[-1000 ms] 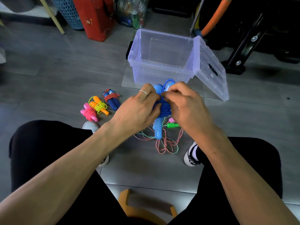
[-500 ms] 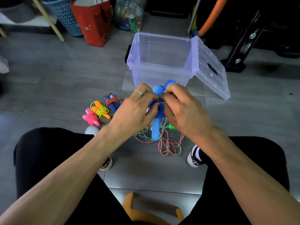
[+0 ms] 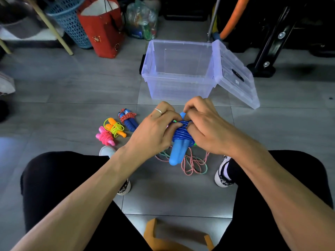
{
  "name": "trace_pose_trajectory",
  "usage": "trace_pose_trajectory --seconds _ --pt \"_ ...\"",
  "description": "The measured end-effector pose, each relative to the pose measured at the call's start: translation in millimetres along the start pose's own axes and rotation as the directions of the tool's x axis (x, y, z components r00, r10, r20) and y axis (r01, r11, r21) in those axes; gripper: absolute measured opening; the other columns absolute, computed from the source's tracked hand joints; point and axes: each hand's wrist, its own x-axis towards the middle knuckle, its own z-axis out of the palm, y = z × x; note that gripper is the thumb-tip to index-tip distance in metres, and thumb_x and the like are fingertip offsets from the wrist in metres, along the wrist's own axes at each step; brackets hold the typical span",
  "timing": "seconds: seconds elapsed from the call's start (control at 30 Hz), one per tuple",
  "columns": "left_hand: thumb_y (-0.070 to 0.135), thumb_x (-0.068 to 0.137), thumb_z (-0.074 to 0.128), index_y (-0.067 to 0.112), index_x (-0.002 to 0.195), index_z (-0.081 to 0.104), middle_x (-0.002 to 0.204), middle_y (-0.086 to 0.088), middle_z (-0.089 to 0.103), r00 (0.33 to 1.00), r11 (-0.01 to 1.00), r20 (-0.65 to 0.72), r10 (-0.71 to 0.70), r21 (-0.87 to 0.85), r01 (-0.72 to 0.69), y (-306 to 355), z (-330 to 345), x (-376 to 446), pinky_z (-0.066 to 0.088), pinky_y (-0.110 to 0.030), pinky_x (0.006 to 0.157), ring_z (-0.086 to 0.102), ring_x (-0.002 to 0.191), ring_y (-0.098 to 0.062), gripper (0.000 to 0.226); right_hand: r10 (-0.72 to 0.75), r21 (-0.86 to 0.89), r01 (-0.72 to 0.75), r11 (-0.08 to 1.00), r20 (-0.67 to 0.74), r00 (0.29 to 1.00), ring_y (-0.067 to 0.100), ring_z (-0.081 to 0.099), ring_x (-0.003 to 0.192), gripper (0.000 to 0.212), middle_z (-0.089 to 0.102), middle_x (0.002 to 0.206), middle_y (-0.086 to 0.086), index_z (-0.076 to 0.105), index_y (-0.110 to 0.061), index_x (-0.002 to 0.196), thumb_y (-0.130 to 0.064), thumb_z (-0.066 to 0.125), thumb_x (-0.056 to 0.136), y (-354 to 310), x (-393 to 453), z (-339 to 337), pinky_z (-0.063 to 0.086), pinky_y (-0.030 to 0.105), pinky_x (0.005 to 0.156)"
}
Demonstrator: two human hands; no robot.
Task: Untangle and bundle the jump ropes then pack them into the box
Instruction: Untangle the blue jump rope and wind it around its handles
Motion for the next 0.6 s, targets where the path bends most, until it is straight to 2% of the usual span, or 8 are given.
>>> trace_pose_trajectory --seconds 0.1,0.2,0.27,0.3,0.37,0.43,0.47,0.6 --pt "0.009 0.088 0.062 0.001 0.094 0.069 0.095 -0.003 0.052 0.997 0.993 0.034 -0.076 -0.09 0.079 2 2 1 0.051 -0.035 0.074 0.053 0.075 -0.012 0.012 0.057 0.083 -0.069 0.994 0.141 0.988 0.009 0.032 0.112 0.014 0.036 0.123 -0.005 0.053 -0.004 0.103 -0.012 0.047 0.093 8 -4 -3 0.031 0.018 0.096" --pt "0.011 0.087 0.062 0.006 0.095 0.07 0.095 0.0 0.054 0.978 0.963 0.063 -0.201 -0.173 0.209 8 3 4 0.053 -0.029 0.079 0.058 0.077 -0.011 0.013 0.054 0.051 -0.057 0.997 0.059 0.997 0.011 0.034 0.112 0.012 0.04 0.122 0.0 0.055 -0.003 0.103 -0.007 0.054 0.091 11 -6 1 0.037 0.024 0.097" --pt "0.013 0.09 0.064 0.014 0.095 0.071 0.095 0.003 0.06 0.921 0.879 0.084 -0.38 -0.277 0.388 12 2 9 0.052 -0.025 0.082 0.063 0.082 -0.011 0.008 0.053 0.024 -0.052 0.998 -0.04 0.998 0.017 0.038 0.11 0.011 0.044 0.12 0.005 0.057 -0.001 0.101 -0.006 0.055 0.091 10 -4 3 0.036 0.024 0.096" --pt "0.014 0.092 0.064 0.018 0.095 0.07 0.096 0.002 0.065 0.86 0.779 0.127 -0.494 -0.374 0.503 15 0 12 0.053 -0.026 0.083 0.065 0.085 -0.011 0.008 0.06 0.019 -0.058 0.998 -0.092 0.994 0.019 0.039 0.109 0.01 0.046 0.118 0.008 0.057 0.0 0.099 -0.006 0.055 0.091 10 -2 4 0.035 0.022 0.095" --pt "0.018 0.094 0.062 0.019 0.1 0.069 0.1 -0.003 0.071 0.699 0.448 0.288 -0.655 -0.597 0.666 20 -4 18 0.056 -0.032 0.08 0.069 0.086 -0.014 0.009 0.072 0.017 -0.07 0.997 -0.189 0.979 0.025 0.042 0.107 0.01 0.048 0.115 0.011 0.058 0.001 0.096 -0.008 0.053 0.092 8 1 4 0.034 0.023 0.094" --pt "0.021 0.094 0.061 0.018 0.11 0.066 0.102 -0.008 0.072 0.551 0.126 0.464 -0.694 -0.674 0.728 25 -8 20 0.06 -0.039 0.072 0.072 0.085 -0.023 0.017 0.098 0.042 -0.091 0.995 -0.233 0.968 0.027 0.045 0.107 0.012 0.049 0.116 0.011 0.058 0.001 0.096 -0.008 0.051 0.092 5 3 6 0.037 0.028 0.094" --pt "0.02 0.094 0.061 0.017 0.113 0.065 0.1 -0.01 0.073 0.509 0.044 0.507 -0.695 -0.677 0.735 27 -10 21 0.06 -0.042 0.07 0.072 0.084 -0.027 0.019 0.118 0.077 -0.102 0.992 -0.237 0.964 0.027 0.045 0.109 0.014 0.048 0.118 0.011 0.058 0.0 0.097 -0.01 0.05 0.092 3 4 8 0.037 0.027 0.095" --pt "0.01 0.092 0.061 0.011 0.114 0.065 0.09 -0.015 0.069 0.556 0.136 0.403 -0.727 -0.709 0.691 24 -10 23 0.058 -0.035 0.06 0.069 0.069 -0.026 0.023 0.22 0.283 -0.158 0.946 -0.204 0.954 0.021 0.039 0.123 0.02 0.042 0.132 0.008 0.059 0.002 0.097 -0.014 0.047 0.092 -3 7 12 0.035 0.026 0.101"
